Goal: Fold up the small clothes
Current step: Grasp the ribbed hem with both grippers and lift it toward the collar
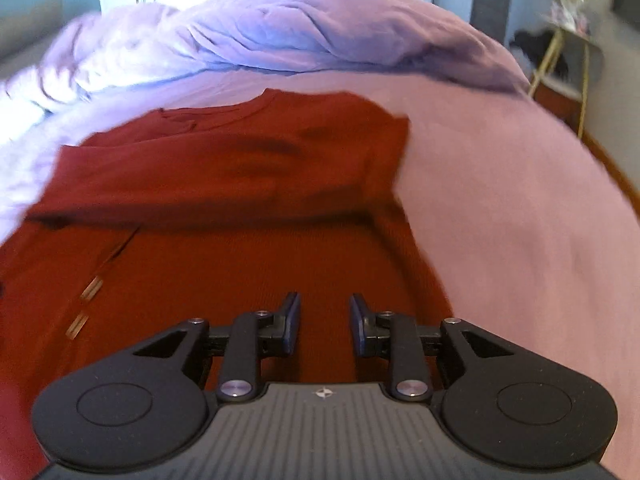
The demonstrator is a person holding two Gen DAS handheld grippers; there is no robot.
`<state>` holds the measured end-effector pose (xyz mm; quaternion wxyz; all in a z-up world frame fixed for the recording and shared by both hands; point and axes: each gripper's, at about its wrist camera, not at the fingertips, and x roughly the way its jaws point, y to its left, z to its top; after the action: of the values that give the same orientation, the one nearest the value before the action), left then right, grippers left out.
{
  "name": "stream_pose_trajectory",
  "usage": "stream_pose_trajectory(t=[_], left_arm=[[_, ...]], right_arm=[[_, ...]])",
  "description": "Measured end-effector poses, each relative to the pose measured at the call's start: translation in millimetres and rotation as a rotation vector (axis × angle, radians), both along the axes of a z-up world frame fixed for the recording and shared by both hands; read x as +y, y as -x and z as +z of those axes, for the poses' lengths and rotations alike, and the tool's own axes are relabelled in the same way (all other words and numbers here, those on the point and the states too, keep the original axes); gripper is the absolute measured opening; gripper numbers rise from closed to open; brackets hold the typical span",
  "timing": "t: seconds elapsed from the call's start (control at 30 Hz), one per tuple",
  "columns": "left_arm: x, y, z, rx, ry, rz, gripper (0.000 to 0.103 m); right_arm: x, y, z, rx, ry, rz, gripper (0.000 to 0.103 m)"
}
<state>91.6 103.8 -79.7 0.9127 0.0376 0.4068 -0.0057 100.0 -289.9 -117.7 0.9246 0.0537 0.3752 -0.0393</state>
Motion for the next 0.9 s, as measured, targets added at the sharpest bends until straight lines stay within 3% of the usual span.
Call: stream_pose_trajectory(t=[0.13,0.2,0.3,0.4,0.5,0.6,0.67,0.73,0.8,0.9], left_arm=[[15.5,51.1,2.5,0.035,0.046,-0.012,0.098],[19.9,66.0,3.1,0.06,0.077,-0.006,0.098],[25.9,75.6,3.9,0.111,0.163,0.004,0.096],[31.5,78.4,5.8,0.148,0.282,-0.008,0.084],[39.2,68.4,-0.1,0.201,0.344,0.019,0.071],[48.9,58.5,-5.1,0.237,0.411,0.06,0.057],[59.0,54.3,-6.1,0.254,0.447,0.069,0.045],[69.0,51.7,-7.5,0.278,0.469,0.063,0.021],[73.9,49.9,-8.4,0.296,0.497,0.046,0.013],[80.7,45.9,-10.1,0.321,0.538,0.033,0.013]], right_arm=[[-10.9,97.6,-5.4,0.014,-0.114,-0.064,0.045],[-16.6,131.6,-6.5,0.025,-0.141,-0.073,0.045],[-22.5,157.1,-1.9,0.041,-0.164,-0.061,0.045],[-33.4,164.6,-0.6,0.048,-0.199,-0.097,0.048],[-45.1,163.6,-7.4,0.061,-0.279,-0.128,0.048],[-49.9,162.4,-15.4,0.062,-0.358,-0.119,0.035],[-49.6,161.8,-21.4,0.073,-0.397,-0.112,0.02],[-51.9,162.3,-27.8,0.084,-0.438,-0.107,0.008],[-53.8,160.6,-32.7,0.093,-0.465,-0.103,0.007],[-57.1,159.6,-33.3,0.097,-0.501,-0.098,0.006]])
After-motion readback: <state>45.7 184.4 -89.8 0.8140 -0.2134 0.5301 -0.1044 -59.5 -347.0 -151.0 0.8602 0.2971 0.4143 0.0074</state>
